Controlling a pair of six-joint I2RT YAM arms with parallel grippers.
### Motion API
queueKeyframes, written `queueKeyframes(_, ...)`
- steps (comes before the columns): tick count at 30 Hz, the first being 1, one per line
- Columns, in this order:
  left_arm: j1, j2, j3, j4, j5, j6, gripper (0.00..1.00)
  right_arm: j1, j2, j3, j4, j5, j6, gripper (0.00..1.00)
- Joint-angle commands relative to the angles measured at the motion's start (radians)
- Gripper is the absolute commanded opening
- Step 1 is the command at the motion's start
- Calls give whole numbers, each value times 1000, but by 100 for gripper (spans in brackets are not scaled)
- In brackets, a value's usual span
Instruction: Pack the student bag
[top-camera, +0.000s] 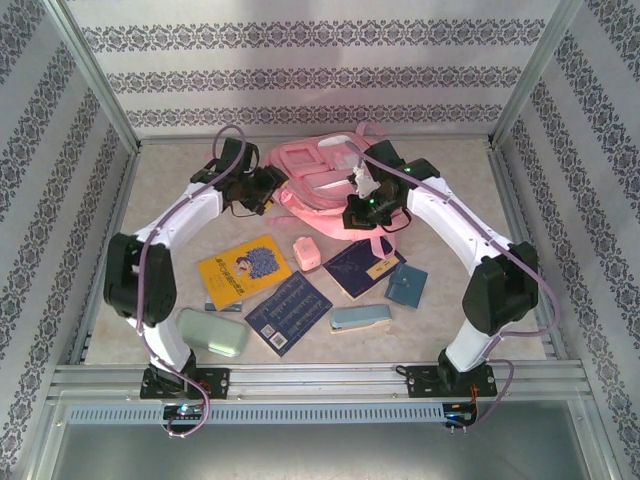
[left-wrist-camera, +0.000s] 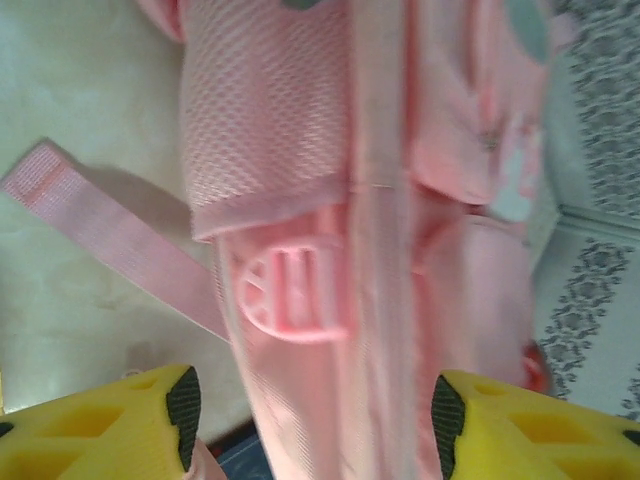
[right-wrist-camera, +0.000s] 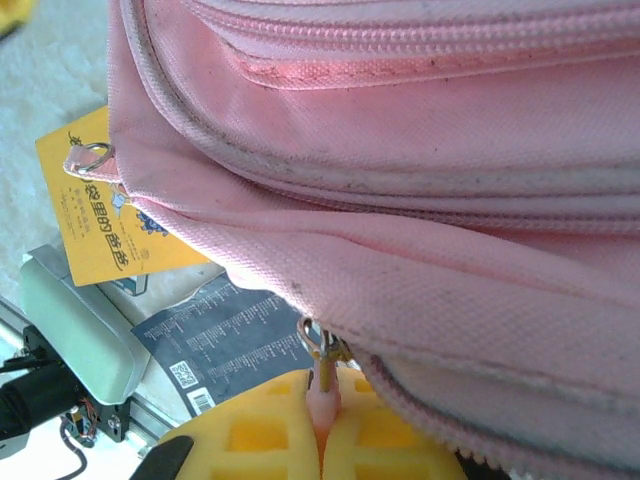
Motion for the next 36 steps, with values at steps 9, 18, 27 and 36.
queueKeyframes(9, -5, 90, 68, 68, 75, -41, 56, -61, -76, -33, 53, -43, -25, 0)
queueKeyframes(18, -6, 155, 189, -5, 94, -25, 39, -65, -70, -30, 43, -39, -36, 0)
queueKeyframes(27, -48, 147, 242, -140, 110, -6, 44, -69, -36, 3, 39, -42, -32, 0)
queueKeyframes(36, -60, 111, 145, -125, 123, -54, 46, -76, -25, 11, 40, -48, -24, 0)
